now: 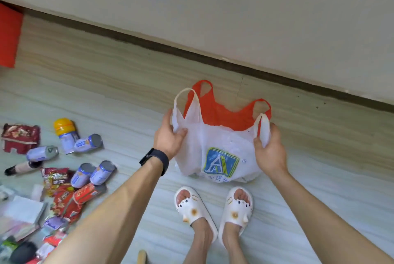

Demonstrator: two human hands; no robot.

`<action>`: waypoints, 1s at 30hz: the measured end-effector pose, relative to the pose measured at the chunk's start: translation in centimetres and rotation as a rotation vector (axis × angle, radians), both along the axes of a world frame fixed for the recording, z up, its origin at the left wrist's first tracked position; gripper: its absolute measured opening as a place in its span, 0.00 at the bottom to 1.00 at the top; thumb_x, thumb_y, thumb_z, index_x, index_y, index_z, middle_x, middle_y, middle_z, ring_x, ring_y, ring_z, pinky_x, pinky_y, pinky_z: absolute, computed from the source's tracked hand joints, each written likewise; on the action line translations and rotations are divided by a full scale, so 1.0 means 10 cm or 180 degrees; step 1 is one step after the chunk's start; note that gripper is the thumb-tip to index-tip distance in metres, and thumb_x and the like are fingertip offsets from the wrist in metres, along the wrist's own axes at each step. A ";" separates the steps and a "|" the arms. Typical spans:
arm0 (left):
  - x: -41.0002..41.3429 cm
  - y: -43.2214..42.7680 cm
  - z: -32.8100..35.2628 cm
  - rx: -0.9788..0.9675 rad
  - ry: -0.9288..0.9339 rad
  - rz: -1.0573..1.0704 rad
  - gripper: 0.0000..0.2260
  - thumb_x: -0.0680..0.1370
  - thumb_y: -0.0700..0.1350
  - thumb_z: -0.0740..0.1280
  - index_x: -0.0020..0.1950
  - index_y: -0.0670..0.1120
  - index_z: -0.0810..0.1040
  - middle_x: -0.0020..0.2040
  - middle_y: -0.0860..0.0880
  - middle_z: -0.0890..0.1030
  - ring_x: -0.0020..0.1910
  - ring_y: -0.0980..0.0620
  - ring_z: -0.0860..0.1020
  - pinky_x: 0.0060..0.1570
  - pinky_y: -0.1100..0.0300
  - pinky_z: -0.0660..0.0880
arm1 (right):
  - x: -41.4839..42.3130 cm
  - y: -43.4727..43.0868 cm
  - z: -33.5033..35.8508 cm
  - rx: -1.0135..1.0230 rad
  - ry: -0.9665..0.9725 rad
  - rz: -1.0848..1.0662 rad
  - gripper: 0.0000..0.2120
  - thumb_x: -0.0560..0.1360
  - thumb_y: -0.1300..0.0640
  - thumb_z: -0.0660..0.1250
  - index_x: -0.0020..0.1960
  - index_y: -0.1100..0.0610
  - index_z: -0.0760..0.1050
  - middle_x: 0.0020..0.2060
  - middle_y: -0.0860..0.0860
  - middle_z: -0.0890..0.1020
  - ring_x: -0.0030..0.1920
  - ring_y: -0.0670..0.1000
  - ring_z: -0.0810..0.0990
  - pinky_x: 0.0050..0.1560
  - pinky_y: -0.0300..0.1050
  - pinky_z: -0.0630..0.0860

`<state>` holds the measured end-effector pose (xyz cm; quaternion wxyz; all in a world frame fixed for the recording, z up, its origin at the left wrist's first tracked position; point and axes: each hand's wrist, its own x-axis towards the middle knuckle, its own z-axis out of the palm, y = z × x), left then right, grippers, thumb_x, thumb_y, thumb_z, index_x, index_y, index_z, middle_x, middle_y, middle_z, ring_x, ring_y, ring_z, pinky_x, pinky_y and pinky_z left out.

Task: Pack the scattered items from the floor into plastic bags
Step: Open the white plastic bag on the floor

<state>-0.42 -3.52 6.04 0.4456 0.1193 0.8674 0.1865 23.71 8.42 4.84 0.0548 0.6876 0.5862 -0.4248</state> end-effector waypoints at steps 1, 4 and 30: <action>-0.04 -0.07 0.28 0.0065 -0.0003 0.0177 0.28 0.76 0.47 0.70 0.74 0.55 0.64 0.48 0.47 0.78 0.50 0.45 0.77 0.50 0.58 0.72 | -0.08 -0.06 0.29 0.0018 0.0095 0.0103 0.27 0.79 0.55 0.64 0.75 0.51 0.59 0.61 0.61 0.79 0.57 0.67 0.78 0.51 0.51 0.72; -0.11 -0.31 1.21 0.0133 0.0061 0.0488 0.19 0.77 0.47 0.68 0.67 0.54 0.73 0.48 0.52 0.79 0.51 0.48 0.78 0.49 0.60 0.72 | -0.36 -0.24 1.23 0.0118 0.0397 0.0549 0.29 0.80 0.55 0.63 0.77 0.50 0.57 0.68 0.55 0.75 0.62 0.64 0.76 0.57 0.50 0.72; -2.26 -3.12 3.47 0.1211 -0.1088 0.2456 0.16 0.79 0.35 0.55 0.54 0.40 0.82 0.47 0.40 0.82 0.32 0.54 0.79 0.28 0.66 0.72 | -2.60 -2.74 3.66 0.0513 0.0945 0.0678 0.25 0.79 0.54 0.65 0.73 0.46 0.63 0.47 0.51 0.77 0.48 0.55 0.73 0.49 0.45 0.64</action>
